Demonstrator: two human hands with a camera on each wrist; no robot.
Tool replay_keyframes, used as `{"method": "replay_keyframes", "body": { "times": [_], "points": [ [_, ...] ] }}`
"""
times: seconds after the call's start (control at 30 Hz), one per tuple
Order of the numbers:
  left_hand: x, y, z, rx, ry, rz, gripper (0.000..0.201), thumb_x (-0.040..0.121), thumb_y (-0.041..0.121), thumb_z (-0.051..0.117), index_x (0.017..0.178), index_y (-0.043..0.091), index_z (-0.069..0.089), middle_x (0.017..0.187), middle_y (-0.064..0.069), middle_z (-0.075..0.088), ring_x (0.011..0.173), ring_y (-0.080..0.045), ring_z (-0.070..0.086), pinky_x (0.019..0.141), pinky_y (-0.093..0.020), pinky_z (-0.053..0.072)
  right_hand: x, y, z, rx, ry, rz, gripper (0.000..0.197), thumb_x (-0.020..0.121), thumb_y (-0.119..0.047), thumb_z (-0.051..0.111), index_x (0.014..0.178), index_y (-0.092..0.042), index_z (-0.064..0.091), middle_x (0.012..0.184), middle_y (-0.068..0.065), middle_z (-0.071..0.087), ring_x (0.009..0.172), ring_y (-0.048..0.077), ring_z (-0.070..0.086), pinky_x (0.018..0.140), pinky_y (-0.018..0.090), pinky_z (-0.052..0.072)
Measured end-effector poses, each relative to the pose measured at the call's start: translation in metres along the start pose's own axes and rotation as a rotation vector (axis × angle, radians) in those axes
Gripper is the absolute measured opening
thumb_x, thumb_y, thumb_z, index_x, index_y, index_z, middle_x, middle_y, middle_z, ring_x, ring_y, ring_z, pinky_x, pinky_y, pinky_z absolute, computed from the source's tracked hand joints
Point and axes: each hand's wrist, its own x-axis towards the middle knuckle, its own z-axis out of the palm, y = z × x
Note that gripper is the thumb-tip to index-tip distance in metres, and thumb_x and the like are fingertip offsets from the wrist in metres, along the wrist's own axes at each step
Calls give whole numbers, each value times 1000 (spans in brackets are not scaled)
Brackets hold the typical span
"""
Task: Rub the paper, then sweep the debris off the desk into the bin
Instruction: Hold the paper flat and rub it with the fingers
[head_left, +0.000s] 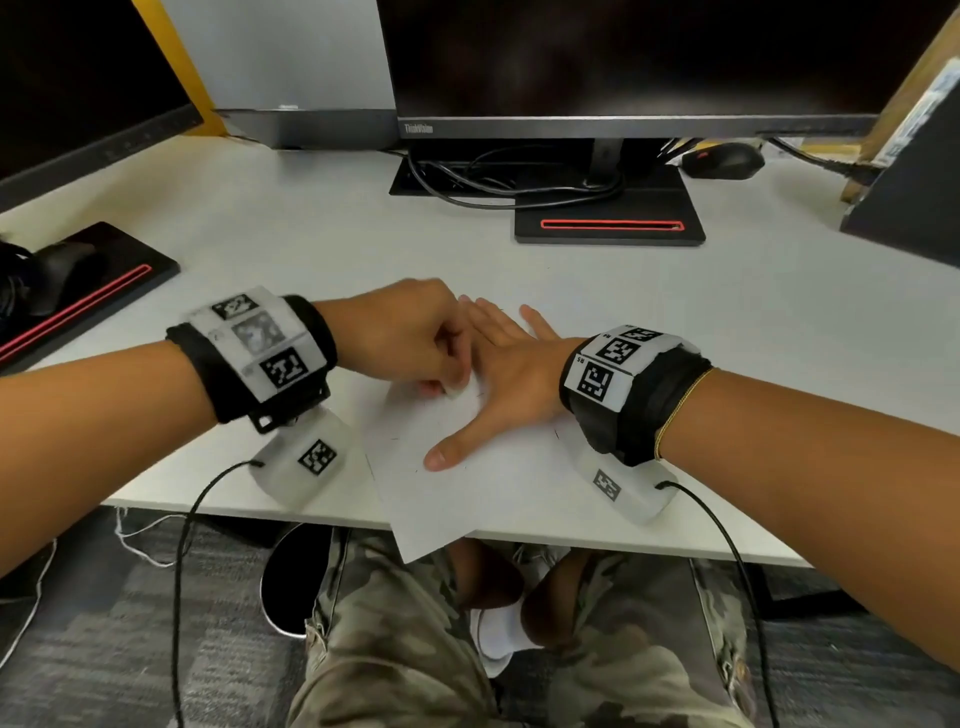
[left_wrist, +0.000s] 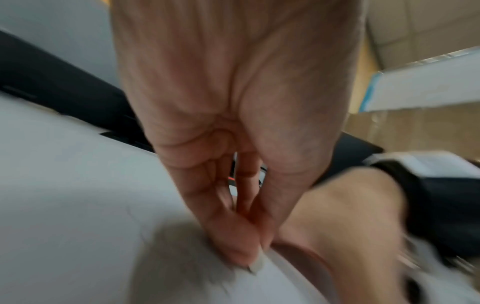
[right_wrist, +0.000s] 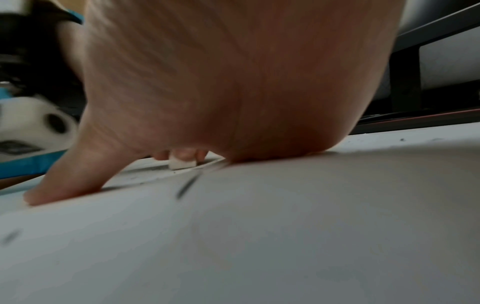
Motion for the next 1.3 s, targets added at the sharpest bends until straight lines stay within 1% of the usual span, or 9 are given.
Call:
{"method": "replay_keyframes", "body": {
  "times": [0.1,0.27,0.37,0.5,0.6,0.73,0.87,1.0,1.3],
  "points": [
    [6,-7,-5,-17,110,-23,8,89,15,78,81,18,79,69,6,77,63,-2,71,70,-20,52,0,-1,0,-18,0,9,156,59,-102,65,163,-34,-30,169,-10,-39,152,5,-39,125,49,-25],
    [4,-8,3,79,35,14,8,93,23,74,86,19,71,70,4,76,65,-4,69,67,-16,51,0,-1,0,-29,-12,10,153,60,-102,64,165,-36,-25,168,-8,-41,152,5,-40,125,49,-26],
    [5,-15,-4,143,138,-7,7,92,24,72,86,22,69,77,8,73,76,-6,68,74,-28,55,0,-2,1,-20,-5,19,159,58,-102,65,164,-31,-29,169,-11,-39,152,4,-39,124,49,-27],
    [-1,-9,3,170,-18,40,7,93,25,71,86,24,69,72,10,70,68,0,63,63,-15,47,-1,-2,0,-29,-14,22,156,57,-102,65,165,-34,-26,168,-10,-42,151,4,-40,125,50,-26],
    [2,-15,-8,197,69,0,8,92,24,73,85,24,70,76,11,71,76,-8,66,69,-21,48,-2,-4,0,-26,-8,26,158,58,-101,66,164,-31,-29,169,-10,-40,151,3,-39,124,50,-27],
    [4,-6,4,180,-9,60,8,92,21,69,85,22,69,72,13,68,68,4,61,61,-11,42,-2,-5,0,-33,-10,12,149,61,-100,66,165,-39,-21,168,-7,-42,151,5,-41,123,52,-27],
    [5,-9,-4,185,113,25,12,94,18,67,82,22,67,71,11,69,70,-5,63,65,-20,43,-2,-5,0,-25,0,22,155,60,-100,66,163,-34,-29,169,-10,-40,152,4,-39,124,52,-27],
    [1,-5,7,179,35,64,9,93,22,69,84,23,67,71,11,66,66,0,60,63,-15,42,-2,-4,0,-34,-19,19,149,61,-100,65,165,-39,-23,168,-8,-42,151,5,-41,124,51,-27],
    [1,-10,6,165,68,33,10,92,26,74,83,27,69,76,12,72,73,0,64,67,-16,44,-1,-5,1,-33,-24,24,151,60,-102,64,165,-39,-24,168,-9,-42,151,5,-41,123,52,-27]
  ]
}}
